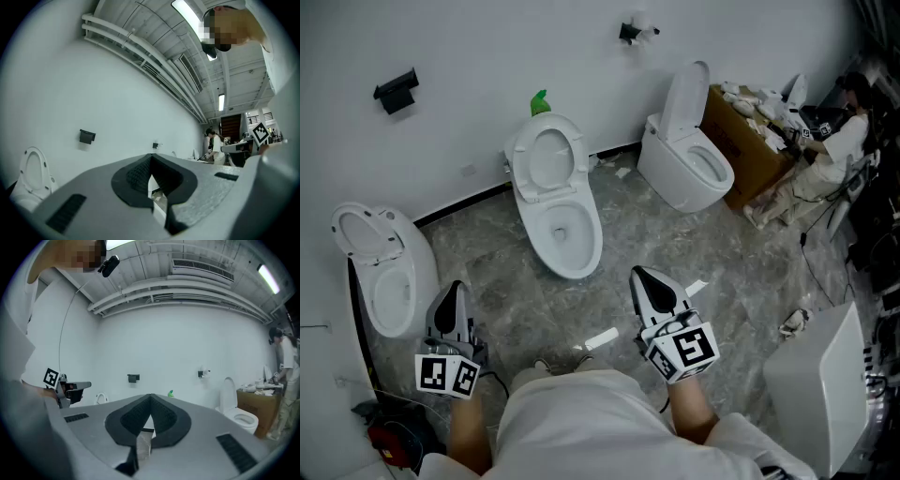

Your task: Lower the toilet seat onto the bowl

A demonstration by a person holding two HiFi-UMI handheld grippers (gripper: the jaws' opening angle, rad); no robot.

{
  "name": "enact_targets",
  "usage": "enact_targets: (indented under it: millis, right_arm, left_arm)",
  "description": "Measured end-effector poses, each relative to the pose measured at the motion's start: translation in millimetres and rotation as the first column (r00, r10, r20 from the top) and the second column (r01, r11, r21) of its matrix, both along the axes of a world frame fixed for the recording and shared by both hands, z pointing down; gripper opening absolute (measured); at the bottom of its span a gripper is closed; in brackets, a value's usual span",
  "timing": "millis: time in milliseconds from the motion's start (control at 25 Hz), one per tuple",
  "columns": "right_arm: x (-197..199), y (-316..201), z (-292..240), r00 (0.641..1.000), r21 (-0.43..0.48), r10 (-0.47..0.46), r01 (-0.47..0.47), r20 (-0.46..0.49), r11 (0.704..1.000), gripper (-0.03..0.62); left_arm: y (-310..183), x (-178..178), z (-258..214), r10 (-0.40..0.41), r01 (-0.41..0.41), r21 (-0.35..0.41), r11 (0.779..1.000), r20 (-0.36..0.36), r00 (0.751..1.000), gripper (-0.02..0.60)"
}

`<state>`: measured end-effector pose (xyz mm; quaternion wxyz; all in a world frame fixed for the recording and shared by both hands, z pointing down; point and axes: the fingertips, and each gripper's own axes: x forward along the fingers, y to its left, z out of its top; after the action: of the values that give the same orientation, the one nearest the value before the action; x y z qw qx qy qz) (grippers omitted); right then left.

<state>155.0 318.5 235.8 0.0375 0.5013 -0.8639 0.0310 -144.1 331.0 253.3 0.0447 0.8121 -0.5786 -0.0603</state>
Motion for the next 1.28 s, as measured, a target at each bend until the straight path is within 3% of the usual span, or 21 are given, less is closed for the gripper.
enact_targets:
  millis: [400,600,640,840,920,1040,1160,1280]
  right_arm:
    - [8.3,6.6,7.6,0.999,-0.026,-0.034,0.035,0.013,0.999,0.0]
    - [11.4,11.2,5.9,0.996,0.018,-0.085,0.085,-0.024,0.996,0.0]
    - [12.4,9.8,7.5,0.994,0.02,-0.093,0.094,-0.048,0.995,0.068]
    - [26.7,-9.5,11.9,0.987,0.037,-0.085,0.091,-0.134,0.995,0.146]
    - [32.5,-16.3,11.0,0.985,0.052,-0.087,0.095,-0.147,0.994,0.247]
    - [37.9,-29.3,9.7,0.985,0.074,-0.09,0.102,-0.146,0.992,0.322]
    - [34.2,-39.1,18.2,0.986,0.061,-0.093,0.102,-0.139,0.993,0.373]
    - [22.9,-44.7,33.9,0.979,0.024,-0.118,0.123,-0.164,0.992,0.382]
  left_arm:
    - [4.7,15.5,0.6,0.001,-0.001,-0.008,1.0,0.004,1.0,-0.005]
    - [10.8,26.6,1.1,-0.01,0.01,-0.015,1.0,0.011,1.0,-0.005]
    - [12.1,28.4,0.9,-0.015,0.015,-0.014,1.0,0.017,1.0,-0.005]
    - [17.7,29.2,1.5,-0.052,0.053,-0.019,0.998,0.043,0.998,-0.005]
    - [21.5,28.5,2.1,-0.066,0.067,-0.025,0.997,0.052,0.996,-0.005]
    - [24.0,28.6,0.9,-0.079,0.081,-0.025,0.996,0.068,0.995,-0.005]
    - [24.3,21.8,6.0,-0.096,0.099,-0.039,0.994,0.077,0.992,-0.005]
    - [16.7,13.4,18.8,-0.106,0.109,-0.061,0.992,0.056,0.993,-0.005]
